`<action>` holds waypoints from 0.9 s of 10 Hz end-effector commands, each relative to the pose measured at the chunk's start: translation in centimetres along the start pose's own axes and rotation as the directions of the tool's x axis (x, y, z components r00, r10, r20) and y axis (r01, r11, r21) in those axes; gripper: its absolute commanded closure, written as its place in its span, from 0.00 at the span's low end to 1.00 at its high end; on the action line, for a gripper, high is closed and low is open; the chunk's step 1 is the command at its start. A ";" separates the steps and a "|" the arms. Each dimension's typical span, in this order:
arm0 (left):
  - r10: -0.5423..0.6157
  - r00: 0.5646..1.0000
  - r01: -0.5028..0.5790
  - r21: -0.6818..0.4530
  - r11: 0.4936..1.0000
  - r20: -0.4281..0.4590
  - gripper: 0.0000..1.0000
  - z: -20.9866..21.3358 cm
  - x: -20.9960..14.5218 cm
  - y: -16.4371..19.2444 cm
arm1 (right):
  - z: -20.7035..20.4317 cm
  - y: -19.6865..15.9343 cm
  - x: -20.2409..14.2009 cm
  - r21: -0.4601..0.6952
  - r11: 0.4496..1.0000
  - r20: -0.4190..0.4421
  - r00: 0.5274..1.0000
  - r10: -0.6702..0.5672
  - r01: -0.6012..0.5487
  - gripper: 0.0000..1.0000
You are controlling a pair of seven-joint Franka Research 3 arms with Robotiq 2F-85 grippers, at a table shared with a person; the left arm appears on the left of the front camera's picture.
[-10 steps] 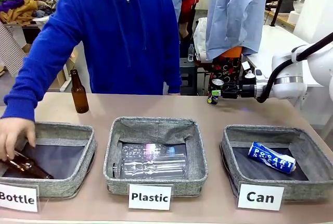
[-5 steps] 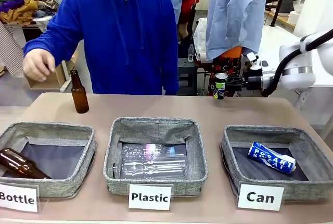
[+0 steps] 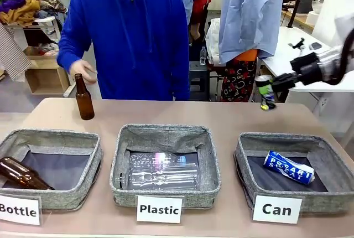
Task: Sort the can waste into the basket.
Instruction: Pick up the can waste from the table and place it in the right Fabric basket.
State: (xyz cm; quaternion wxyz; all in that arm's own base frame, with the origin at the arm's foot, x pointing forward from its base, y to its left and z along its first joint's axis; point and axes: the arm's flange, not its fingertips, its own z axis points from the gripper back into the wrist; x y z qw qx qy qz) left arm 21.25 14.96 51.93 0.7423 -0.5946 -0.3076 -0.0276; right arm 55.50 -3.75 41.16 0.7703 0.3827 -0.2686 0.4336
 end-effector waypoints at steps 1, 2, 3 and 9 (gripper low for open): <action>-0.033 0.992 0.039 0.049 0.998 -0.123 0.00 -4.4 -2.0 3.5 | 1.0 6.9 -0.3 0.048 0.994 -0.143 0.986 -0.087 0.094 1.00; -0.020 0.970 0.023 0.012 1.000 -0.241 0.00 -5.5 -2.2 5.3 | 1.4 9.4 -0.7 0.013 0.995 -0.186 0.978 -0.092 0.096 1.00; -0.006 0.950 0.031 0.075 0.997 -0.313 0.00 -6.4 -1.9 7.8 | 2.1 11.6 -1.5 -0.028 0.996 -0.236 0.968 -0.090 0.086 1.00; 0.007 0.970 0.005 0.051 0.999 -0.243 0.00 -5.4 0.0 4.8 | 1.9 13.4 -5.7 -0.054 0.996 -0.388 0.918 -0.083 0.068 0.07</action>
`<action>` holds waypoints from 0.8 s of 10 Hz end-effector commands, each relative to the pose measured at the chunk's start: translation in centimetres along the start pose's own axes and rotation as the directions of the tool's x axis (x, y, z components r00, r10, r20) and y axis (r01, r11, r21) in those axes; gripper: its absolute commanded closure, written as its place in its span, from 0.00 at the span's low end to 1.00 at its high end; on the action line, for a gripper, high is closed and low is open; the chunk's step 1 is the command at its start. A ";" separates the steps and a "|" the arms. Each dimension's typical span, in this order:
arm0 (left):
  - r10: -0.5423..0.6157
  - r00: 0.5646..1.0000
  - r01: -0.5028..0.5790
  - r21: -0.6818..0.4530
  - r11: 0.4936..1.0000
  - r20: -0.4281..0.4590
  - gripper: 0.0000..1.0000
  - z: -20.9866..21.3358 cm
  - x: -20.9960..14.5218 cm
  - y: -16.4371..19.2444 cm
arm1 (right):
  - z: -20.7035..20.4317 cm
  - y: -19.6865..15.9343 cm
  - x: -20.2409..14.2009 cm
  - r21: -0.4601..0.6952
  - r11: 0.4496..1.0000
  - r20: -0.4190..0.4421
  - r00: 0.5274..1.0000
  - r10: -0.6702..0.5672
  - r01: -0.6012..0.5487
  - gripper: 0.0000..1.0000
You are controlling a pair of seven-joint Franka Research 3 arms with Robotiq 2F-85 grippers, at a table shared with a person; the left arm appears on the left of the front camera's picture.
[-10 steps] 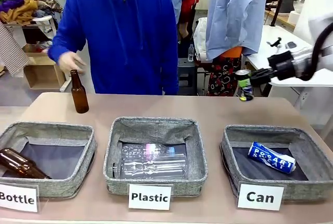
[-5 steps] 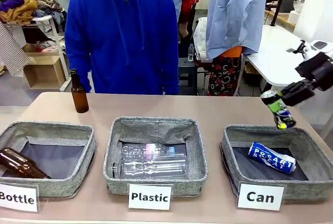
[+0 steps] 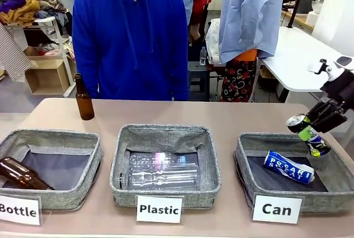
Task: Sort the can waste into the basket.
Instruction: Pick up the can waste from the table and place it in the right Fabric basket.
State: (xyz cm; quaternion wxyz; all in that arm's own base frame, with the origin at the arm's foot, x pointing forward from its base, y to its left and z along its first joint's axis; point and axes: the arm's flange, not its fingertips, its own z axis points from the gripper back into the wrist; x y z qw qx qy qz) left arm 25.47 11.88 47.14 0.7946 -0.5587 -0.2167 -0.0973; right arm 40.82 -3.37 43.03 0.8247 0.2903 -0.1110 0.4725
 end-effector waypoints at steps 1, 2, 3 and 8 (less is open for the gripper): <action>0.014 1.000 -0.014 -0.019 1.000 0.006 0.00 -0.3 0.0 -0.1 | -0.3 -0.4 0.1 -0.005 1.000 -0.020 0.999 -0.029 0.029 0.00; 0.014 1.000 -0.014 -0.019 1.000 0.006 0.00 -0.3 0.0 -0.1 | -1.0 -0.2 0.8 -0.007 0.999 -0.018 0.999 -0.042 0.042 0.00; 0.014 1.000 -0.014 -0.019 1.000 0.006 0.00 -0.3 0.0 -0.1 | -1.3 -0.4 1.2 -0.002 0.998 -0.013 0.998 -0.058 0.058 0.00; 0.014 1.000 -0.014 -0.019 1.000 0.006 0.00 -0.3 0.0 -0.1 | -1.1 -1.1 3.6 0.077 0.993 0.098 0.990 -0.099 0.092 0.00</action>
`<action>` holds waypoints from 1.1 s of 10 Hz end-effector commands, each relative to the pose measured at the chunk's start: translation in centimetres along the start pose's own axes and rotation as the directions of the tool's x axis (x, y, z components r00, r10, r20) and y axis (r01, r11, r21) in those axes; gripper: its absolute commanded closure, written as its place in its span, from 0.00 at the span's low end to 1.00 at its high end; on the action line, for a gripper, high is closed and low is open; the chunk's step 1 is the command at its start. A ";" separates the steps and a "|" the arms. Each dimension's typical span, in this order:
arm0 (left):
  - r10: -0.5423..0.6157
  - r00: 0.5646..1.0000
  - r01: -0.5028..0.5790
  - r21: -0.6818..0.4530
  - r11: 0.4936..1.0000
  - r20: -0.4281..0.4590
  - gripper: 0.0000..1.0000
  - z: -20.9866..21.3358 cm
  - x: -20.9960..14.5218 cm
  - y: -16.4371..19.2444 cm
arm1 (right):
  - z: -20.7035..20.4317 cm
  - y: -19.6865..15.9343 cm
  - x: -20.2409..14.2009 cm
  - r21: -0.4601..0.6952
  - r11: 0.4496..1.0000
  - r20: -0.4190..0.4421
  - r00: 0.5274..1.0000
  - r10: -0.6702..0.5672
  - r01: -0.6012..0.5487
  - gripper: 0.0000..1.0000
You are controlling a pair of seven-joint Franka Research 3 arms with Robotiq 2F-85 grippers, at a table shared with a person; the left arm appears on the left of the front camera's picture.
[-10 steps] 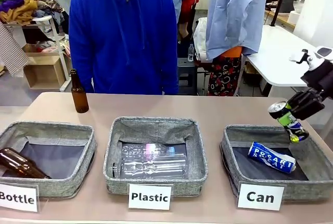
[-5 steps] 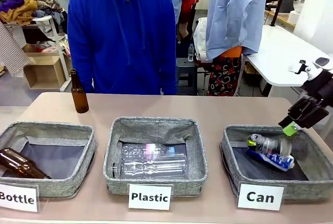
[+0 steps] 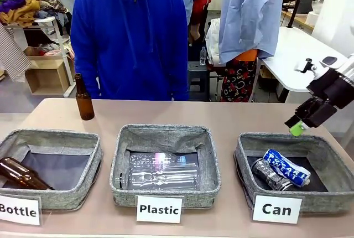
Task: Sort the can waste into the basket.
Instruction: Pick up the can waste from the table and place it in the right Fabric basket.
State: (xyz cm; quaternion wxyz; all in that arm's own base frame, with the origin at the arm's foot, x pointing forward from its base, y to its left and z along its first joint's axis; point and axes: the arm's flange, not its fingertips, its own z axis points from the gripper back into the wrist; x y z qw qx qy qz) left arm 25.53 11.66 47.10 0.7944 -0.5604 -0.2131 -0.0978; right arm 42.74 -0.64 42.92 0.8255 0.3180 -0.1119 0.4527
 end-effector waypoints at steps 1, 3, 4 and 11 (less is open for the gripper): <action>0.010 1.000 -0.010 -0.015 1.000 0.012 0.00 -0.1 0.0 -0.1 | 0.2 -1.1 1.1 0.145 0.976 0.163 0.969 -0.184 0.161 0.00; 0.010 1.000 -0.010 -0.015 1.000 0.012 0.00 -0.1 0.0 -0.1 | 2.1 -3.4 1.7 0.440 0.898 0.488 0.841 -0.236 -0.004 0.00; 0.010 1.000 -0.010 -0.015 1.000 0.012 0.00 -0.1 0.0 -0.1 | 3.0 -5.5 1.6 0.460 0.888 0.632 0.690 -0.353 0.032 0.00; 0.010 1.000 -0.010 -0.015 1.000 0.012 0.00 -0.1 0.0 -0.1 | 4.0 -7.5 -0.5 0.505 0.860 0.568 0.723 -0.393 0.070 0.00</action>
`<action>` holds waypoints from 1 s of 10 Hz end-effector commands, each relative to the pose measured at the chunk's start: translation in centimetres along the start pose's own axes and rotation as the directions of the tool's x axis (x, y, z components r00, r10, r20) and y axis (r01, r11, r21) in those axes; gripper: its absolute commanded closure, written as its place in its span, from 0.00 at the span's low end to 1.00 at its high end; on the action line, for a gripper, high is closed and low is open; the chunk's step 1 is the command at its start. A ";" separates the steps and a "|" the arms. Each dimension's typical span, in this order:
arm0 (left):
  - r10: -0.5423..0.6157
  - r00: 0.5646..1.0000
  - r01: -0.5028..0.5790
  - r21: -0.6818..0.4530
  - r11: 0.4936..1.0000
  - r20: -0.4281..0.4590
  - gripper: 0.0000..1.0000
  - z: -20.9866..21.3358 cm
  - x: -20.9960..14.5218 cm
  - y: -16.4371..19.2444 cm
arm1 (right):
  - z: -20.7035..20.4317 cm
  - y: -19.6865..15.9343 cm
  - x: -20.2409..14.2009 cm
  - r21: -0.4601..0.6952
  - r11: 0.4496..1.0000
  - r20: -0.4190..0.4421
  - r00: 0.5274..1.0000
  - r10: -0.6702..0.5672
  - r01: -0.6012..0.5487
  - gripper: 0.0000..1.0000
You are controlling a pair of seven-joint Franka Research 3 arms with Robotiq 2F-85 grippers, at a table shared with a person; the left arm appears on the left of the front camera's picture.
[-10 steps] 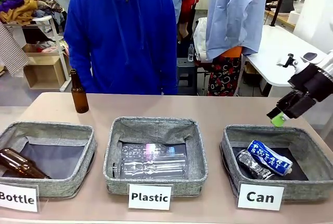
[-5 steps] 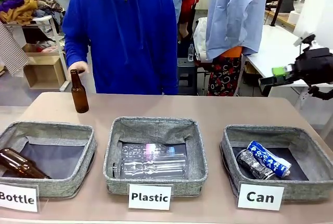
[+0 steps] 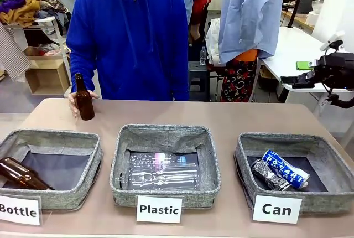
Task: Sort the can waste into the basket.
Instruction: Pick up the can waste from the table and place it in the right Fabric basket.
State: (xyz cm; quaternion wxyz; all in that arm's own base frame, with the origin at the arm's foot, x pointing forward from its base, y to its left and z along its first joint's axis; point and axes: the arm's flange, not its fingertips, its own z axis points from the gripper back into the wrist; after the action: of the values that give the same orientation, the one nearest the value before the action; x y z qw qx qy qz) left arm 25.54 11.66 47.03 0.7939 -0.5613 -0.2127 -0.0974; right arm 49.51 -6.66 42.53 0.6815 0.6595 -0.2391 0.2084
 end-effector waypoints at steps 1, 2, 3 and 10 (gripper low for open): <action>0.008 1.000 -0.008 -0.013 1.000 0.012 0.00 -0.1 0.0 -0.2 | -0.2 0.3 -0.3 -0.021 1.000 -0.011 1.000 0.018 -0.018 0.00; 0.008 1.000 -0.008 -0.013 1.000 0.012 0.00 -0.1 0.0 -0.2 | -0.2 0.3 -0.3 -0.021 1.000 -0.011 1.000 0.018 -0.018 0.00; 0.008 1.000 -0.008 -0.013 1.000 0.012 0.00 -0.1 0.0 -0.2 | -0.2 0.3 -0.3 -0.021 1.000 -0.011 1.000 0.018 -0.018 0.00; 0.000 1.000 0.000 0.000 1.000 0.000 0.00 0.0 0.0 0.0 | -0.2 0.3 -0.3 -0.021 1.000 -0.011 1.000 0.018 -0.018 0.00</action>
State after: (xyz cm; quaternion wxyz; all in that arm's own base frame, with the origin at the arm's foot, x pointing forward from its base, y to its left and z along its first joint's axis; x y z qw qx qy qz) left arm 25.54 11.67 47.02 0.7940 -0.5611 -0.2127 -0.0973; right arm 49.34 -6.57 42.79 0.6849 0.6551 -0.2370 0.2135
